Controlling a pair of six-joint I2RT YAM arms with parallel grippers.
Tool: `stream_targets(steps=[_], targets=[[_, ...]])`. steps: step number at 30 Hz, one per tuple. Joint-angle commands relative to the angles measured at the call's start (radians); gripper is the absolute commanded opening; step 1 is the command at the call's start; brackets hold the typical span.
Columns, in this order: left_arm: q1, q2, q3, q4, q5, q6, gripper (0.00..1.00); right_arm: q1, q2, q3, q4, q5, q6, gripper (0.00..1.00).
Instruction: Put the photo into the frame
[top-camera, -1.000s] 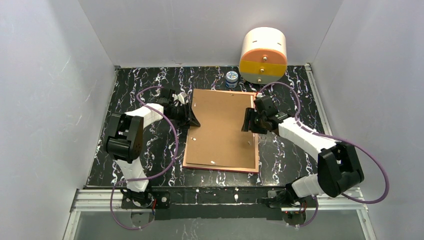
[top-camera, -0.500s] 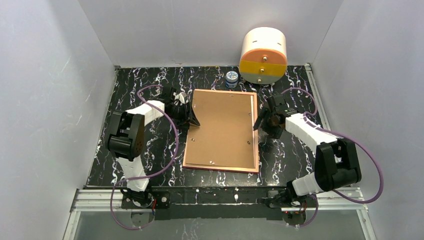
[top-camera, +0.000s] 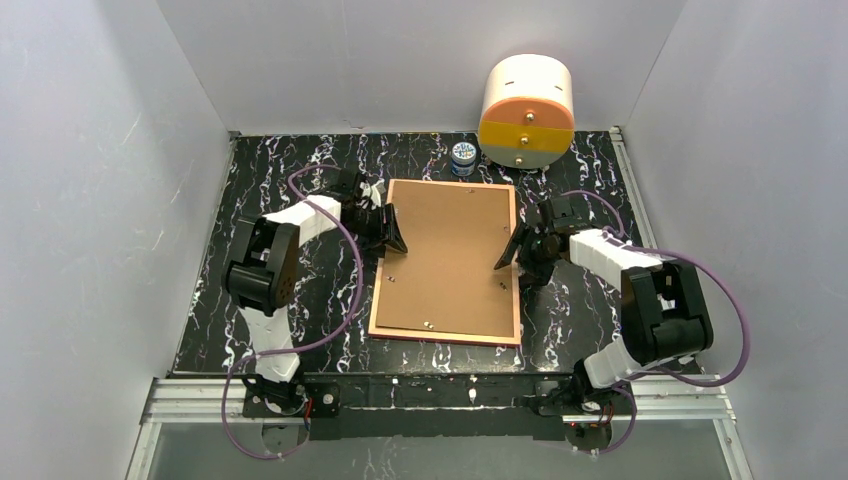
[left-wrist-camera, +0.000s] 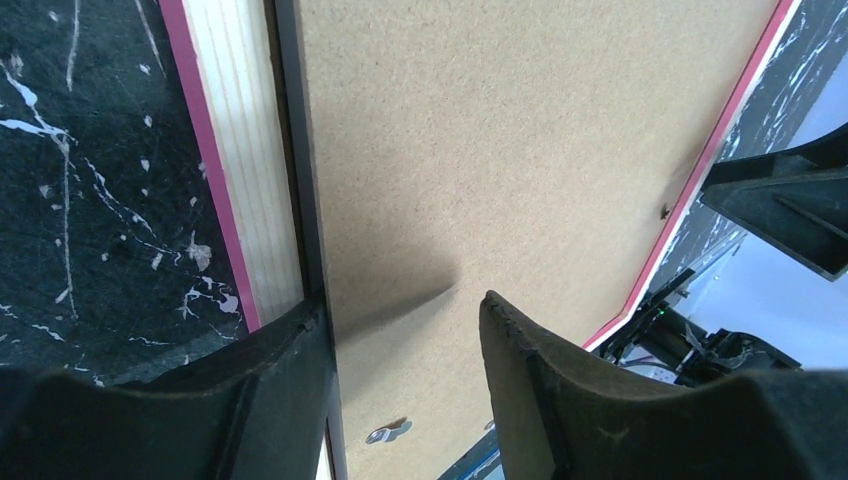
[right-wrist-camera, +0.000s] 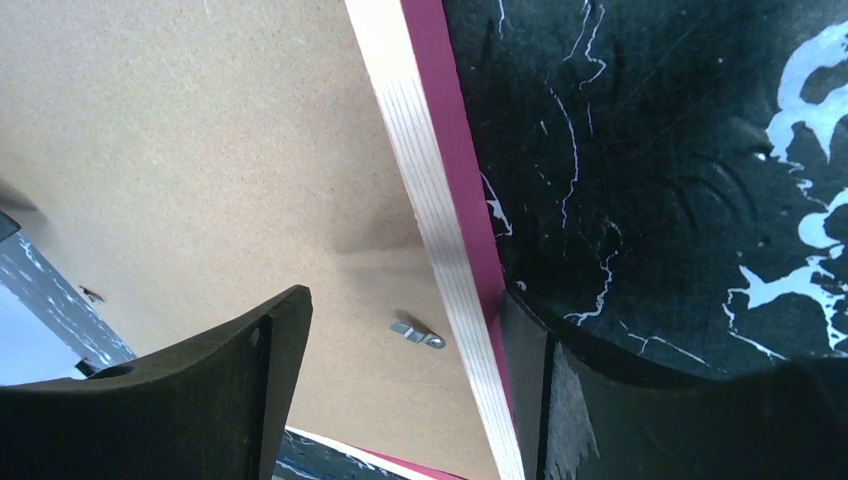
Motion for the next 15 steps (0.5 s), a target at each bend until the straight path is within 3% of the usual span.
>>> stream_targets(steps=[1, 11, 15], targets=[[-0.032, -0.003, 0.061, -0.060, -0.024, 0.011, 0.53, -0.005, 0.025, 0.011, 0.066, -0.108, -0.011, 0.76], [-0.047, -0.011, 0.199, -0.291, -0.242, -0.016, 0.90, -0.005, 0.023, 0.026, 0.013, -0.054, -0.006, 0.76], [-0.053, -0.021, 0.227, -0.332, -0.276, -0.004, 0.94, -0.005, 0.023, 0.027, 0.002, -0.040, -0.008, 0.76]])
